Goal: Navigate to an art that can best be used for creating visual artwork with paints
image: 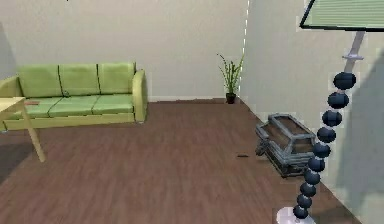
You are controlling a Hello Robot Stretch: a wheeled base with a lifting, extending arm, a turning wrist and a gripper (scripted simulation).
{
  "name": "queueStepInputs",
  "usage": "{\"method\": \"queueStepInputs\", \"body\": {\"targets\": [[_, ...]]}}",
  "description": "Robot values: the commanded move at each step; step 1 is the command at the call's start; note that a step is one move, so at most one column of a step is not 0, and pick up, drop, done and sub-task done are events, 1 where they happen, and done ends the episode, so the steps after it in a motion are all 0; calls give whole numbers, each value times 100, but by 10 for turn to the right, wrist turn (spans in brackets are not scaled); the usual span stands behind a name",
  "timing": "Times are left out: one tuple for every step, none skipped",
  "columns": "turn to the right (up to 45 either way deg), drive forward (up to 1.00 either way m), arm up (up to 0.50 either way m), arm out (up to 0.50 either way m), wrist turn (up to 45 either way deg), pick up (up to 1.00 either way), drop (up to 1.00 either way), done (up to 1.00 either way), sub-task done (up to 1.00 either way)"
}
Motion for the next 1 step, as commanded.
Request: {"method": "queueStepInputs", "body": {"targets": [[0, 30, 0, 0, 0, 0, 0, 0, 0]]}}
